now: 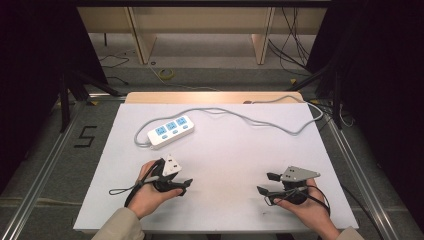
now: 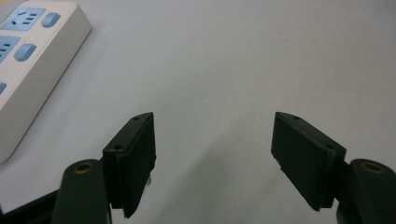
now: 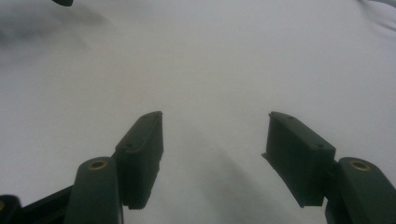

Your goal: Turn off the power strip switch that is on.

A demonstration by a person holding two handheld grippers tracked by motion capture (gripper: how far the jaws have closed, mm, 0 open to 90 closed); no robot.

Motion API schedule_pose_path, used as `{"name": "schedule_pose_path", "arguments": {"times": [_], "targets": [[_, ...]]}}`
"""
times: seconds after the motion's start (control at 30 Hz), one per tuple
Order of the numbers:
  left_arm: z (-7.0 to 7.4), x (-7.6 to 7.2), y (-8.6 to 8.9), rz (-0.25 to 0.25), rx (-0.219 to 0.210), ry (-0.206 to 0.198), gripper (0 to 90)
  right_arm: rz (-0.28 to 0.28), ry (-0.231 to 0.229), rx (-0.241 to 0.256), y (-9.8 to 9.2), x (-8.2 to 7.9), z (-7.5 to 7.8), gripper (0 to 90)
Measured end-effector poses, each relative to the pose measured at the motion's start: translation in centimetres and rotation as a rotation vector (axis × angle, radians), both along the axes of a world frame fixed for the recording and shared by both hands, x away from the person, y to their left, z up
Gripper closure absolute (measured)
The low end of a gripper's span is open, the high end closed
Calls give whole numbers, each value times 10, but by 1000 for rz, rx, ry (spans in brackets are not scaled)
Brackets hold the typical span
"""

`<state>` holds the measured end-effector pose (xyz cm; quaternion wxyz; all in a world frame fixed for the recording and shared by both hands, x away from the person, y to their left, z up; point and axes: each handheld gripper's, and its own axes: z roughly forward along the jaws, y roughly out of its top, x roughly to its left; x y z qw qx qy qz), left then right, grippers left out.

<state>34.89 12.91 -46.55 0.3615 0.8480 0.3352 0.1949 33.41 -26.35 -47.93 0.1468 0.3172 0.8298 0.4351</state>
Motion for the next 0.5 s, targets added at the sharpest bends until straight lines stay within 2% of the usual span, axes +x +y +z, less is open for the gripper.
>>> {"name": "schedule_pose_path", "arguments": {"times": [0.1,0.33,0.5], "targets": [[-2,-4,2,-6,0,-5,304,-3,4,1,0,0,0,375],[-9,-13,9,9,-29,-16,304,-1,4,2,0,0,0,375],[-10,-17,12,19,-29,-24,299,7,2,-5,0,0,-1,375]]}}
